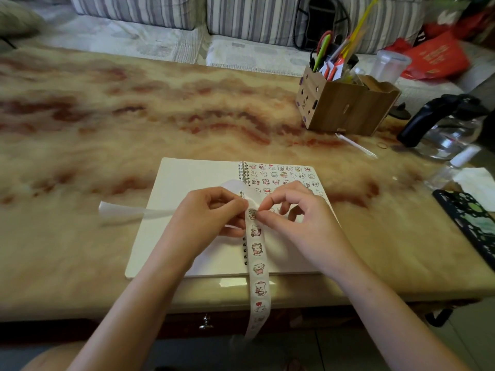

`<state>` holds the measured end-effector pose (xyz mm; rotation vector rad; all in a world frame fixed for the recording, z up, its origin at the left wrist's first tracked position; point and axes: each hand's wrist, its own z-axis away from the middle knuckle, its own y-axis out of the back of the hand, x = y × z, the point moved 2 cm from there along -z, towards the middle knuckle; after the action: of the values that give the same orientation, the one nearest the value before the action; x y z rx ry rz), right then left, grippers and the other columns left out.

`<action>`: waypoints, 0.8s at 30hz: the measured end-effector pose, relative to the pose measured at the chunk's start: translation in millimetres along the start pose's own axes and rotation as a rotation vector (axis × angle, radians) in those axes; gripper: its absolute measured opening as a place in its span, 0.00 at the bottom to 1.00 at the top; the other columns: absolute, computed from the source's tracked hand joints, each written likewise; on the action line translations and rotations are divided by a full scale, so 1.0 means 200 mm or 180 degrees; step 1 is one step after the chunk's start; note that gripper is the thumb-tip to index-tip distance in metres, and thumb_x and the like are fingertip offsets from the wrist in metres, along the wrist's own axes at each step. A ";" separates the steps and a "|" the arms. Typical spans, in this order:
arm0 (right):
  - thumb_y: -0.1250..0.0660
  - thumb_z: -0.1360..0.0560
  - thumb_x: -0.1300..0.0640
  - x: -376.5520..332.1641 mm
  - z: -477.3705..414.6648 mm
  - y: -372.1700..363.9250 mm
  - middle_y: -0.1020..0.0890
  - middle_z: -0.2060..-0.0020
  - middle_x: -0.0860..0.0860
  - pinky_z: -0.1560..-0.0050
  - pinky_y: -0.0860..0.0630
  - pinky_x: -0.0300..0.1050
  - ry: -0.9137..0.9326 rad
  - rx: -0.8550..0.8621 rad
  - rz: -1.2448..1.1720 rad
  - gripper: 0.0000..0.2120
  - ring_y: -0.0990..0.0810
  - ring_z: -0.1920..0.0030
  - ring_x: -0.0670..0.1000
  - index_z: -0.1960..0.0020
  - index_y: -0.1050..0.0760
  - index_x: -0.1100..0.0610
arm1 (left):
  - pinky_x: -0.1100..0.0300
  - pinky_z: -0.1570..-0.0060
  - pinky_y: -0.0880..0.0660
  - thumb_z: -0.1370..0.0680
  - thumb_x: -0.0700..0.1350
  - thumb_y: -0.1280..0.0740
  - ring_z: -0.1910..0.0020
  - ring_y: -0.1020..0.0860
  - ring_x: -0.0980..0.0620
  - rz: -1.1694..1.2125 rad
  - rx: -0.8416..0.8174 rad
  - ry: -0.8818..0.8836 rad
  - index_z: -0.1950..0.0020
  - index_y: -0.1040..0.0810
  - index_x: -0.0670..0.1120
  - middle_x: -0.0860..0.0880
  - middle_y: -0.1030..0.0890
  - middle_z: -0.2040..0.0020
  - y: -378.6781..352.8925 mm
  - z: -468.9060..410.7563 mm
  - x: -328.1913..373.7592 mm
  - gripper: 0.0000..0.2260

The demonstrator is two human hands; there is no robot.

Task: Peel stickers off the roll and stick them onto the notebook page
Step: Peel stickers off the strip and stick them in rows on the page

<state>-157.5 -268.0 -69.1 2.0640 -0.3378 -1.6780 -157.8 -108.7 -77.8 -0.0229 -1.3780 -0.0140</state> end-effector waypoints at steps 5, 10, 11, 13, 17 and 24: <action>0.26 0.30 0.59 -0.01 -0.01 0.03 0.19 0.61 0.47 0.59 0.30 0.35 -0.0197 -0.0192 -0.0605 0.04 0.25 0.62 0.44 0.61 0.19 0.51 | 0.64 0.69 0.22 0.25 0.37 0.32 0.69 0.19 0.53 -0.0018 0.0074 0.0001 0.59 0.20 0.38 0.44 0.17 0.67 0.01 -0.01 0.00 0.04; 0.28 0.30 0.64 0.04 -0.04 0.14 0.19 0.69 0.50 0.73 0.33 0.33 -0.0695 -0.0064 -0.1002 0.02 0.25 0.71 0.44 0.59 0.19 0.58 | 0.62 0.66 0.20 0.25 0.37 0.32 0.69 0.19 0.53 -0.0098 0.0165 0.0000 0.61 0.20 0.39 0.46 0.18 0.70 0.03 -0.01 -0.02 0.05; 0.28 0.30 0.64 0.06 -0.05 0.15 0.19 0.69 0.51 0.74 0.34 0.33 -0.0818 -0.0058 -0.0932 0.02 0.26 0.72 0.45 0.59 0.19 0.59 | 0.61 0.66 0.19 0.25 0.37 0.32 0.69 0.19 0.53 -0.0109 0.0166 0.0005 0.61 0.20 0.39 0.45 0.18 0.69 0.03 -0.02 -0.02 0.05; 0.27 0.30 0.64 0.09 -0.05 0.17 0.19 0.71 0.50 0.76 0.36 0.32 -0.1069 -0.0073 -0.0805 0.02 0.27 0.74 0.44 0.58 0.19 0.61 | 0.60 0.65 0.19 0.25 0.37 0.32 0.69 0.19 0.53 -0.0134 0.0166 0.0016 0.61 0.21 0.39 0.46 0.18 0.69 0.03 -0.02 -0.02 0.05; 0.27 0.30 0.66 0.13 -0.05 0.16 0.19 0.73 0.48 0.78 0.37 0.30 -0.1250 -0.0044 -0.0540 0.01 0.29 0.78 0.41 0.59 0.19 0.63 | 0.60 0.65 0.19 0.25 0.37 0.32 0.70 0.20 0.53 -0.0170 0.0169 0.0035 0.61 0.21 0.39 0.47 0.18 0.70 0.02 -0.02 -0.02 0.05; 0.26 0.32 0.64 0.16 -0.06 0.15 0.18 0.70 0.50 0.77 0.37 0.31 -0.1289 0.0012 -0.0218 0.01 0.29 0.77 0.42 0.60 0.18 0.61 | 0.57 0.60 0.18 0.25 0.38 0.32 0.68 0.20 0.50 -0.0271 0.0199 0.0062 0.62 0.20 0.40 0.44 0.17 0.68 0.03 -0.03 -0.04 0.06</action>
<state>-135.8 -305.4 -79.4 1.7435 -0.4007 -2.1367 -152.7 -103.3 -86.4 0.0878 -1.3586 -0.0422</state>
